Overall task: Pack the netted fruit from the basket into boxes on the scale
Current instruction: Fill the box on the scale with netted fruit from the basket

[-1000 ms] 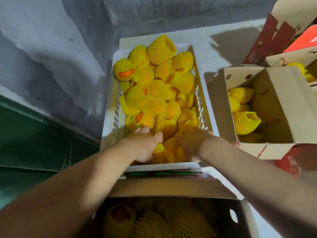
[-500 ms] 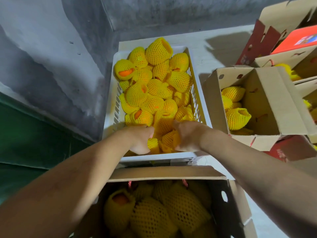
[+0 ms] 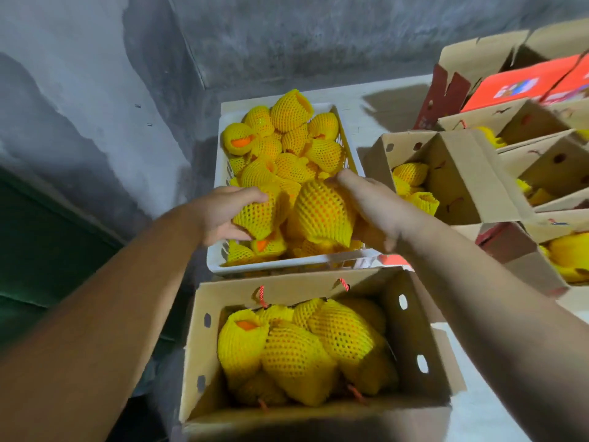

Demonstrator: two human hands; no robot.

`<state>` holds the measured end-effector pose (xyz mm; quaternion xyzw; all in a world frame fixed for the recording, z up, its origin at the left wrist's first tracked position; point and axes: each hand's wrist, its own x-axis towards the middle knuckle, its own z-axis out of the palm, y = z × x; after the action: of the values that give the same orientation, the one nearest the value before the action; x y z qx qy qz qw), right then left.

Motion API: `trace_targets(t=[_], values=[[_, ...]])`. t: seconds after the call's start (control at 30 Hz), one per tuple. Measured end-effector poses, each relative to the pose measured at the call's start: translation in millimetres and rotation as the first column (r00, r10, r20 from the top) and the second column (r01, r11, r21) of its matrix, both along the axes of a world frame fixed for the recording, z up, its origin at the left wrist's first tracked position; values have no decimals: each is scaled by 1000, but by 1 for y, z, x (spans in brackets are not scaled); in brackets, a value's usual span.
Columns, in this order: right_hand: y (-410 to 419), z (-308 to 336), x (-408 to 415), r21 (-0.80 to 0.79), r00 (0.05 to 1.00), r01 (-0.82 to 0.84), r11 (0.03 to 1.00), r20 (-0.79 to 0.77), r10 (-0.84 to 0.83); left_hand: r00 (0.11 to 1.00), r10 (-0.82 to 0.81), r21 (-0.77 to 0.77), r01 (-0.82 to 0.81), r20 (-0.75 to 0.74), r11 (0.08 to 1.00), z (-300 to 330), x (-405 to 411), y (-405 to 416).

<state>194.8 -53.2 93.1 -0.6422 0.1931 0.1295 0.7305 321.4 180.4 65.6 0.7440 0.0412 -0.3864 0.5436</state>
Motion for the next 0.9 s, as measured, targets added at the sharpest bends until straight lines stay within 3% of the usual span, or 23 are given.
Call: trace_targets(t=[0.1, 0.2, 0.27, 0.33, 0.43, 0.53, 0.6, 0.67, 0.8, 0.9], values=[[24, 20, -44, 10, 978, -13, 1000, 210, 10, 996, 87, -189, -85, 2, 978, 20, -35, 4], [57, 39, -88, -145, 937, -38, 989, 338, 85, 957, 289, -366, -255, 39, 895, 44, -101, 6], [92, 40, -120, -327, 901, 128, 936, 433, 29, 917, 397, -416, -347, 38, 841, 47, -155, 9], [120, 32, -153, -375, 818, 270, 887, 576, -5, 898, 439, -458, -403, -31, 792, 45, -202, 19], [133, 28, -182, -385, 763, 378, 842, 644, -48, 897, 430, -555, -411, -104, 723, 40, -243, 49], [123, 28, -191, -568, 704, 532, 628, 709, 46, 909, 409, -531, -384, -76, 755, 40, -262, 85], [118, 29, -191, -700, 815, 407, 586, 568, 113, 903, 425, -515, -396, -66, 760, 37, -269, 106], [118, 26, -196, -776, 910, 240, 584, 388, 142, 883, 465, -513, -428, -61, 744, 38, -276, 122], [133, 23, -221, -572, 827, 448, 687, 557, -75, 892, 451, -537, -389, -17, 748, 34, -291, 141], [163, 22, -243, -439, 821, 371, 818, 566, -69, 912, 407, -512, -327, 49, 794, 31, -302, 147]])
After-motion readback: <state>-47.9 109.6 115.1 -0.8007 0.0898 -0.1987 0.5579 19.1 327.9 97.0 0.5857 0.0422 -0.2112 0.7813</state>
